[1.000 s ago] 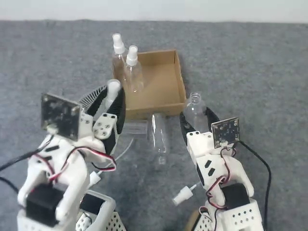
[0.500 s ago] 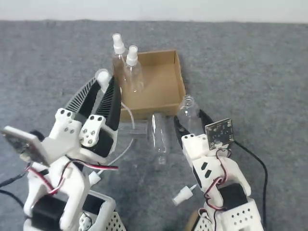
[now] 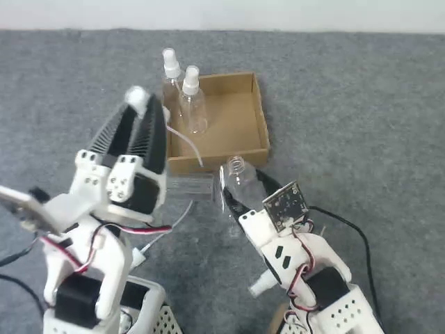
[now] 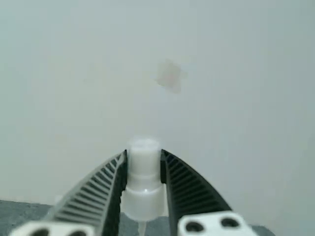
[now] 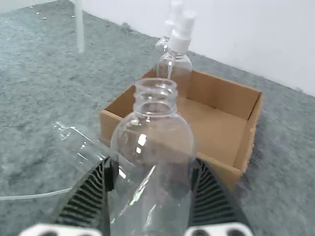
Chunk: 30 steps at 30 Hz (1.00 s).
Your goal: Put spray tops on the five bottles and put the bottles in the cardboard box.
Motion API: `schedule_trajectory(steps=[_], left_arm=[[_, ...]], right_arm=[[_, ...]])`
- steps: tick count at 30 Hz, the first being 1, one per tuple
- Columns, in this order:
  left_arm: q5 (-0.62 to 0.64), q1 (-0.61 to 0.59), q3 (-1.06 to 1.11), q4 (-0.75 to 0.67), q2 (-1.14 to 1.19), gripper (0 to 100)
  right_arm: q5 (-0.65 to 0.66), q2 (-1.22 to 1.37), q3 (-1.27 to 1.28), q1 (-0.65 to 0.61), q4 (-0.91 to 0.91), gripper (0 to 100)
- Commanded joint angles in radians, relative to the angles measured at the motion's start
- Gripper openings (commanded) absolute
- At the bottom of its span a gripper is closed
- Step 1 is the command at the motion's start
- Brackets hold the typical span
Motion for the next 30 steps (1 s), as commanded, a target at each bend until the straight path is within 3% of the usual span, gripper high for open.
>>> schedule_trajectory(steps=[1,9,15,19,24,30], left_arm=[[0.094,-0.084,-0.03,-0.04,-0.006,1],[0.133,-0.091,-0.033,-0.035,-0.006,1],[0.135,-0.091,-0.025,-0.035,-0.006,1],[0.135,-0.078,-0.024,-0.031,-0.006,1],[0.129,0.018,-0.025,0.005,-0.006,1],[0.129,-0.012,-0.062,0.014,-0.006,1]], right_arm=[[0.023,-0.022,-0.018,-0.05,-0.025,0.9],[0.025,-0.021,0.02,-0.097,-0.113,0.9],[0.137,-0.021,0.115,-0.101,-0.28,0.7],[0.14,-0.021,0.117,-0.114,-0.288,0.7],[0.143,-0.018,0.117,-0.145,-0.283,0.7],[0.143,-0.012,0.117,-0.145,-0.282,0.7]])
